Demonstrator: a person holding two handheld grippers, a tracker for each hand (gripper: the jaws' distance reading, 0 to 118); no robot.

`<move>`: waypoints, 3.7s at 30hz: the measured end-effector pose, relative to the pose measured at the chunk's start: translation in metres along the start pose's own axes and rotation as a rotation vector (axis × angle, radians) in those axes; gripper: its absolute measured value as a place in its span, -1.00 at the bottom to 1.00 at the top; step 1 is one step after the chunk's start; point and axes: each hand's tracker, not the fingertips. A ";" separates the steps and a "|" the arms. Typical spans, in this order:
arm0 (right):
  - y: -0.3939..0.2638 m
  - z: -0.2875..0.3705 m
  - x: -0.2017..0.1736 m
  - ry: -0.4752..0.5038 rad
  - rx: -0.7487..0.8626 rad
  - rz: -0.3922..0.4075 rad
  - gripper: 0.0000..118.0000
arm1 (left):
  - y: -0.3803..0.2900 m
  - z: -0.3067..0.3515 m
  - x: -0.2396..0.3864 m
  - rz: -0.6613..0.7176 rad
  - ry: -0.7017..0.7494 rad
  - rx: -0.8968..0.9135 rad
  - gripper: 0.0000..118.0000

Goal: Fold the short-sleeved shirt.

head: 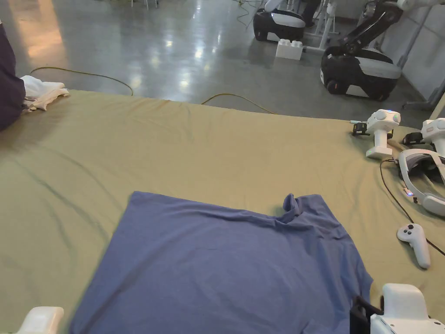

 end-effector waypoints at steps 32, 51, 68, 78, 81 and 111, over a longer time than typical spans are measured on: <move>-0.062 0.012 0.022 0.052 -0.357 0.074 -0.84 | 0.001 0.018 -0.003 0.019 -0.033 0.011 -0.84; 0.041 -0.044 0.028 0.056 -0.214 0.003 -0.84 | 0.101 0.018 0.004 0.070 -0.102 0.153 -0.84; 0.061 -0.152 0.023 -0.001 -0.236 -0.038 -0.23 | 0.181 -0.058 0.017 0.056 -0.087 0.073 -0.76; 0.086 -0.067 0.004 0.022 0.165 -0.110 -0.06 | 0.171 0.016 0.038 0.020 -0.161 0.387 -0.16; 0.095 -0.035 -0.015 0.019 0.338 -0.097 -0.06 | 0.161 0.048 0.056 -0.006 -0.167 0.536 -0.16; 0.089 0.028 -0.059 -0.018 0.610 -0.103 -1.00 | 0.143 0.054 0.038 -0.038 -0.016 0.434 -0.95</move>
